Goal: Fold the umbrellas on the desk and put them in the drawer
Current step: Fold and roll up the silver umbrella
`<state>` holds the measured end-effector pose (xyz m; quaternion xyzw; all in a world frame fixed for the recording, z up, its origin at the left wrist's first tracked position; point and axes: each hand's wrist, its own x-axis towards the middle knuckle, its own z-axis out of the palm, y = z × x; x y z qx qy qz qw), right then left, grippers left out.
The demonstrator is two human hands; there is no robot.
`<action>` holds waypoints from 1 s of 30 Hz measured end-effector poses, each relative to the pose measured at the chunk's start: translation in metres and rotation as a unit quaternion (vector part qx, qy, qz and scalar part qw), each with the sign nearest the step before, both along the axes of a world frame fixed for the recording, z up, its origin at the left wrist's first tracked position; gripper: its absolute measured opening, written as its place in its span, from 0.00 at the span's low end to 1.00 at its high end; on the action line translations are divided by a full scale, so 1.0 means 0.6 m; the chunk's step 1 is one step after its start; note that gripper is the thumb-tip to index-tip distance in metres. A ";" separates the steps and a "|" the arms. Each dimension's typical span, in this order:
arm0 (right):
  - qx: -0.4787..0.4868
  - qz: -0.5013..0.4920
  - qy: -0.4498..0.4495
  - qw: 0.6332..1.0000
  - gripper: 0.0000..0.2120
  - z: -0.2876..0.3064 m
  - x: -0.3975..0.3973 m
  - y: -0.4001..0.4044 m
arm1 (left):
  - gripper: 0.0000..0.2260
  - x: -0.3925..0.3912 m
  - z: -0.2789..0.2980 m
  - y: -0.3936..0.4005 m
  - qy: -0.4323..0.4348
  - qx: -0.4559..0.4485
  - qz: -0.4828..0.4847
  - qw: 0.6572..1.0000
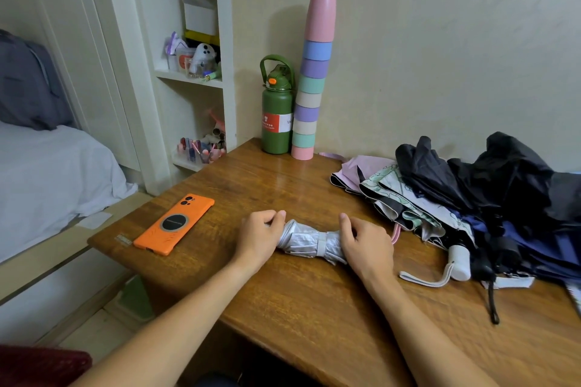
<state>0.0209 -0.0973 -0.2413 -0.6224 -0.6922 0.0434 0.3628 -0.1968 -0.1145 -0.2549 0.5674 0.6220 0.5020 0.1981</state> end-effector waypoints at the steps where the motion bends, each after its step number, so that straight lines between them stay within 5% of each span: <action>1: 0.003 -0.001 -0.008 1.000 0.25 0.001 0.000 -0.001 | 0.23 0.000 0.000 0.000 -0.002 -0.001 0.000 1.000; 5: -0.009 -0.025 -0.047 0.999 0.23 -0.004 -0.005 -0.003 | 0.22 0.002 0.001 -0.001 -0.012 -0.006 0.005 1.000; 9: 0.195 -0.059 -0.132 0.970 0.11 0.003 -0.025 -0.012 | 0.21 0.009 0.003 -0.001 -0.032 -0.026 -0.004 0.999; 11: 0.243 0.022 -0.125 0.962 0.11 0.008 -0.051 -0.023 | 0.21 0.011 0.005 -0.004 -0.044 -0.026 -0.008 0.999; 16: 0.146 0.120 -0.227 0.956 0.19 -0.016 -0.086 -0.040 | 0.17 0.004 0.002 -0.012 -0.086 -0.021 -0.029 0.996; 20: 0.149 0.102 -0.242 0.953 0.19 -0.003 -0.063 -0.043 | 0.15 0.020 0.016 -0.031 0.045 0.044 -0.068 0.996; 24: 0.132 0.084 -0.273 0.949 0.23 0.011 -0.004 -0.060 | 0.08 0.045 0.017 -0.053 0.196 0.132 -0.225 0.945; 30: 0.121 0.024 -0.286 0.950 0.21 0.044 0.166 -0.104 | 0.20 0.160 0.016 -0.058 0.338 0.175 -0.274 0.883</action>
